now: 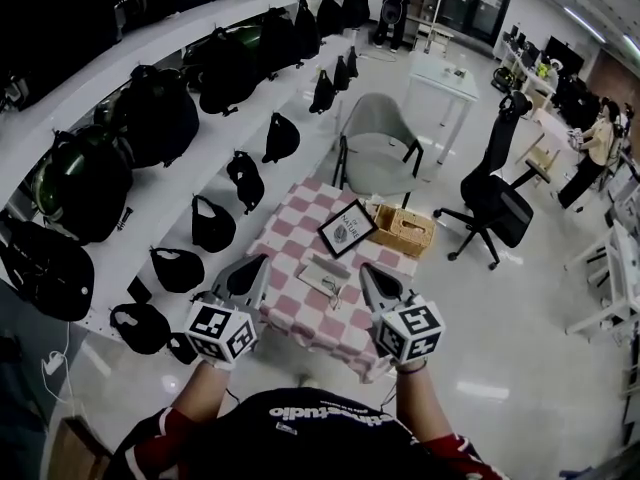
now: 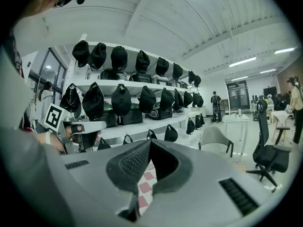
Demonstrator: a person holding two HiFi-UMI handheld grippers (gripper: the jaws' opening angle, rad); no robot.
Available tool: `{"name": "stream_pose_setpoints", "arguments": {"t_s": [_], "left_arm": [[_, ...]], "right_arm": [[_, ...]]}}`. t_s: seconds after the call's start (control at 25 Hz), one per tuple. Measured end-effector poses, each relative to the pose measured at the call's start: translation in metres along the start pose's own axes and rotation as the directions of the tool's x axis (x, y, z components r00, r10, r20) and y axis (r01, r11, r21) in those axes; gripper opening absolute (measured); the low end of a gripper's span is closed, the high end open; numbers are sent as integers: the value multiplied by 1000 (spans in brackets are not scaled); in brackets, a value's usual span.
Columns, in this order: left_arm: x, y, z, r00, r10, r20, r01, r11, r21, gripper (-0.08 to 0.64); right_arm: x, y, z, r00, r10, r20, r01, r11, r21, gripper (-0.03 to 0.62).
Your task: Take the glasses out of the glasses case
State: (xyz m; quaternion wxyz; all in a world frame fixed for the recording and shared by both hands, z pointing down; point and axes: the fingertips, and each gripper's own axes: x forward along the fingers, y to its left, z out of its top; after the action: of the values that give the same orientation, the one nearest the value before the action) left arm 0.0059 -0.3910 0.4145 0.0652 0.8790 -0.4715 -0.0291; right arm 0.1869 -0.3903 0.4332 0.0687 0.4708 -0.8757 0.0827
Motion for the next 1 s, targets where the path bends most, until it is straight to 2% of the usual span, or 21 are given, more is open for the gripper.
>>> {"name": "stream_pose_setpoints", "arguments": {"t_s": [0.32, 0.6, 1.0], "left_arm": [[5, 4, -2, 1000, -5, 0, 5, 1000, 9, 6], [7, 5, -1, 1000, -8, 3, 8, 1000, 23, 6], [17, 0, -5, 1000, -9, -11, 9, 999, 31, 6]], "right_arm": [[6, 1, 0, 1000, 3, 6, -3, 1000, -17, 8], [12, 0, -4, 1000, 29, -3, -29, 999, -14, 78], [19, -17, -24, 998, 15, -56, -17, 999, -34, 81]]}}
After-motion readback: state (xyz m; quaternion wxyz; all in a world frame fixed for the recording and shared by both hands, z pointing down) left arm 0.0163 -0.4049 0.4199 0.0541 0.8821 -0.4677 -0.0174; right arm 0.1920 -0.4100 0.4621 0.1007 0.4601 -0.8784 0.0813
